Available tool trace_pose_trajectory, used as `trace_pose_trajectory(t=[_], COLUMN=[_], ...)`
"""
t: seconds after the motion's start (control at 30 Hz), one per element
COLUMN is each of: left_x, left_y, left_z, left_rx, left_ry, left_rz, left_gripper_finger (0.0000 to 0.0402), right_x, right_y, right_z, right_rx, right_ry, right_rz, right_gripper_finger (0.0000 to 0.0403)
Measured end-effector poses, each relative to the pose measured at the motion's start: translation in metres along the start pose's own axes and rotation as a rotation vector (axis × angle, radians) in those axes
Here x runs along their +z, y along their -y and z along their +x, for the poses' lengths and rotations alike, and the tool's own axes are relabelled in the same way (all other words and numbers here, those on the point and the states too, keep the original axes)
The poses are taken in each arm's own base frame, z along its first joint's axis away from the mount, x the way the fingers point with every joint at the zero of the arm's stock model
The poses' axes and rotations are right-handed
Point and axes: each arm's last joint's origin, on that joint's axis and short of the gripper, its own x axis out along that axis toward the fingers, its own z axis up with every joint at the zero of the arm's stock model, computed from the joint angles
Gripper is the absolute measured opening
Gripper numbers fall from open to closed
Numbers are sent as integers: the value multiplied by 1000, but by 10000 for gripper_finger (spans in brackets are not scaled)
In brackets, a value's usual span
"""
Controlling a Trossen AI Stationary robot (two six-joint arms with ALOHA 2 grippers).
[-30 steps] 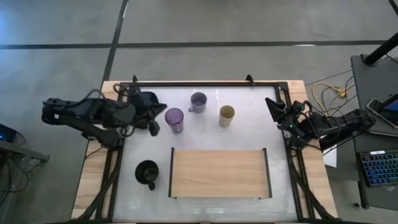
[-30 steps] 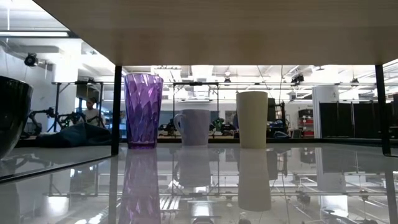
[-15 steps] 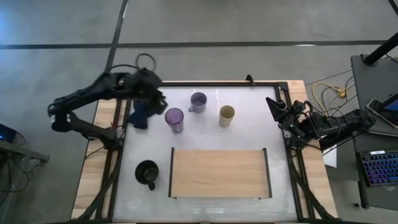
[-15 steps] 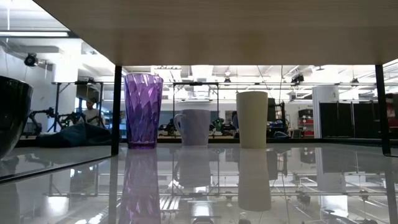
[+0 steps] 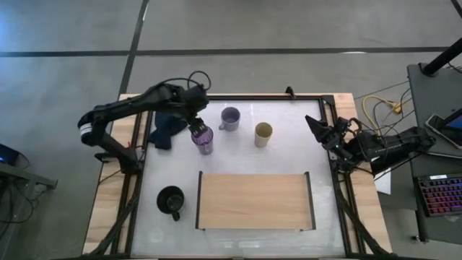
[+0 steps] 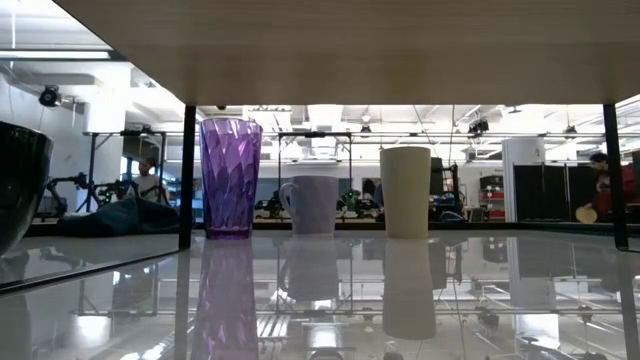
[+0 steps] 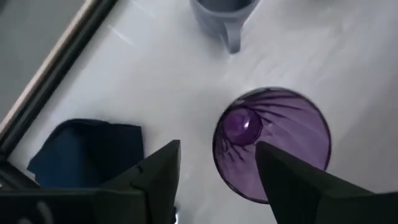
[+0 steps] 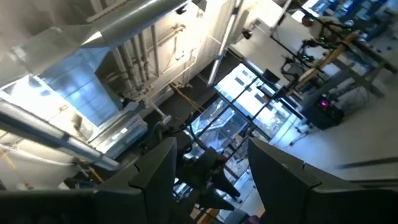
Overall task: Stack small to large cups/mugs on shelf
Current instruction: Put the purple cup on the shelf
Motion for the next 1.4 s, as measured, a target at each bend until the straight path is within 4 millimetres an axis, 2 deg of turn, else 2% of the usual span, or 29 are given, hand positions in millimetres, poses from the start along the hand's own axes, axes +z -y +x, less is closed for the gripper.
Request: trace_pose_trajectory(t=[0.5, 0.77, 0.93, 1.13, 1.2, 1.4], left_x=[4, 11, 10, 10, 9, 3], left_y=[4, 9, 10, 10, 9, 3], left_z=[27, 55, 65, 65, 60, 26], left_rx=[-22, -7, 5, 7, 3, -12], left_ry=[-128, -219, -282, -278, -260, -165], left_rz=[61, 142, 149, 149, 146, 109], left_gripper_finger=[195, 188, 140, 39, 11, 2], right_x=[-2, -2, -2, -2, -2, -2], right_y=[2, 2, 2, 1, 1, 1], right_z=[0, 0, 0, 0, 0, 0], right_rx=[-17, -16, -16, -15, -15, -15], right_ry=[-17, -17, -16, -15, -15, -14], right_rz=[-2, 5, 7, 8, 8, 9], right_gripper_finger=[192, 192, 192, 192, 192, 192])
